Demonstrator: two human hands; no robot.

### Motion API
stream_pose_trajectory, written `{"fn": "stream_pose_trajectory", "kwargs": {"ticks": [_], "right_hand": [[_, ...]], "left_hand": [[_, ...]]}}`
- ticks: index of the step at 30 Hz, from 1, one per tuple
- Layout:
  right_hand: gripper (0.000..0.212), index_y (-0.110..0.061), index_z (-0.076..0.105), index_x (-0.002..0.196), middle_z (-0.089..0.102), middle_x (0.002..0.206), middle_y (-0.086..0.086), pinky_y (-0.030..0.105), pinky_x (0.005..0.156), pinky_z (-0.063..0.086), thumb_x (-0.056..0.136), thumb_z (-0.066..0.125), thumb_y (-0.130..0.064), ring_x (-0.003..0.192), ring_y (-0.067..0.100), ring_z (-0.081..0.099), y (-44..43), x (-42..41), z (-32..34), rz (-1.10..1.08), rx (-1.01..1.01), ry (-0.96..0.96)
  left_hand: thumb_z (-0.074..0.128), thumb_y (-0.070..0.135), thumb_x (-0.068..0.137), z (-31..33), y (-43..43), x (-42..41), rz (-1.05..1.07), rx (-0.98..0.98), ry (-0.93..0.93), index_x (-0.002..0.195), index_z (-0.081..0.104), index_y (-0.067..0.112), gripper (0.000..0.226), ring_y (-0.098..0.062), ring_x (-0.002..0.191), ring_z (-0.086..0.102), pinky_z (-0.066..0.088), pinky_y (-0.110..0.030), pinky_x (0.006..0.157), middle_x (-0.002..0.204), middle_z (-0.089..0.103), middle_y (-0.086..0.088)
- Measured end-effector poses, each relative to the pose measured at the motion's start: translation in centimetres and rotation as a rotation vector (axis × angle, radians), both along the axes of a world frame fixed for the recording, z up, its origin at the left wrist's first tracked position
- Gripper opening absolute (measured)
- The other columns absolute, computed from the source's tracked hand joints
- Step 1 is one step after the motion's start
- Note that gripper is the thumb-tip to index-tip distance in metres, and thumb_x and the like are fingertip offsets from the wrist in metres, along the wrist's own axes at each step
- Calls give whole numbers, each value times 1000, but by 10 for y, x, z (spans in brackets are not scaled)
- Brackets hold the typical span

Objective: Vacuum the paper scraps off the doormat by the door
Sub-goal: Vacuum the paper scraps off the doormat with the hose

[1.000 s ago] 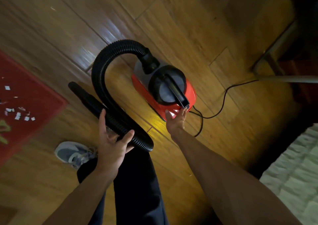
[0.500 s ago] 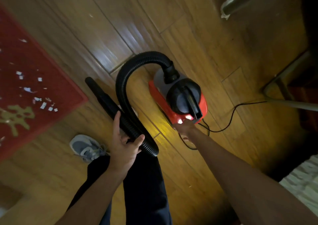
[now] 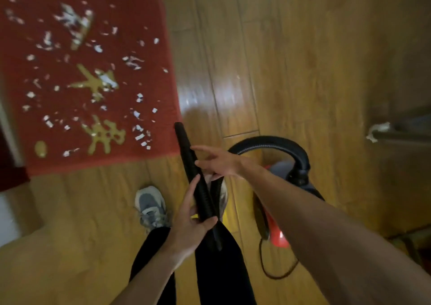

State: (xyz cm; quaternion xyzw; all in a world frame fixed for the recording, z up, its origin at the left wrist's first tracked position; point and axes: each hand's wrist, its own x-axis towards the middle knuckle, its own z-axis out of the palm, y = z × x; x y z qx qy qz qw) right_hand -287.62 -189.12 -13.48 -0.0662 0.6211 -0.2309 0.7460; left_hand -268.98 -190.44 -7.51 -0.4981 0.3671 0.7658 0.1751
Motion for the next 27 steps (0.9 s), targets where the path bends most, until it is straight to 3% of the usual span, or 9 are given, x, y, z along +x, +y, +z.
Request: {"fn": "stream_pose_trajectory", "kwargs": {"ticks": [2,5,8,11,13,18,22,24,27], "right_hand": [[54,-33,38,148,62,125,15,49,94,54,99,57,-18,102,26,68,-17,3,-1,15,-20,4],[61,-35,40,147,57,131,9,40,87,58,95,63,-14,112,24,63,-37,14,-1,15,-42,-28],[65,-35,40,147,55,131,6,41,91,56,92,67,-14,114,23,60,-51,28,-7,58,-34,-63],[68,-38,40,145,56,127,3,40,90,57,89,71,-16,113,21,60,-61,46,-16,92,-4,-52],[70,-39,40,144,57,126,2,44,91,57,87,74,-16,114,20,61,-65,58,-20,108,14,-50],[75,-37,41,145,59,125,-1,45,92,57,82,80,-21,111,19,64,-74,83,-29,190,22,-57],[66,-40,48,140,63,122,-1,47,94,55,84,77,-24,108,21,67,-83,101,-40,234,67,-60],[51,-44,55,134,67,121,1,49,95,54,90,70,-23,104,24,69,-87,106,-47,224,123,-69],[48,-43,57,132,70,118,4,49,94,55,92,65,-17,100,25,71,-91,110,-52,222,155,-66]], "left_hand": [[69,-3,88,0,-14,6,10,-6,10,128,36,75,93,-26,115,65,53,-54,96,137,60,-5],[69,-5,87,-2,-27,17,41,-14,32,125,37,77,96,-27,103,69,54,-55,95,124,66,-7],[71,-5,85,-5,-31,27,79,-28,41,125,35,79,99,-20,106,68,52,-53,99,128,65,-7],[72,-3,85,-8,-33,41,111,-39,43,130,30,77,101,-23,112,64,53,-42,98,138,58,-13],[72,0,85,-10,-34,54,121,-52,50,132,27,76,100,-22,108,64,54,-32,88,139,56,-11],[73,0,85,-17,-34,86,230,30,30,130,31,76,98,-19,97,70,59,-37,82,104,74,0],[72,-2,85,-18,-39,100,277,56,37,137,29,69,98,-13,84,71,56,-26,69,90,75,-1],[72,-2,86,-17,-40,103,299,71,50,139,28,66,98,-18,84,72,57,-28,68,91,75,-7],[72,-1,86,-18,-42,107,332,92,59,137,29,68,97,-22,91,72,58,-32,71,98,74,-12]]}}
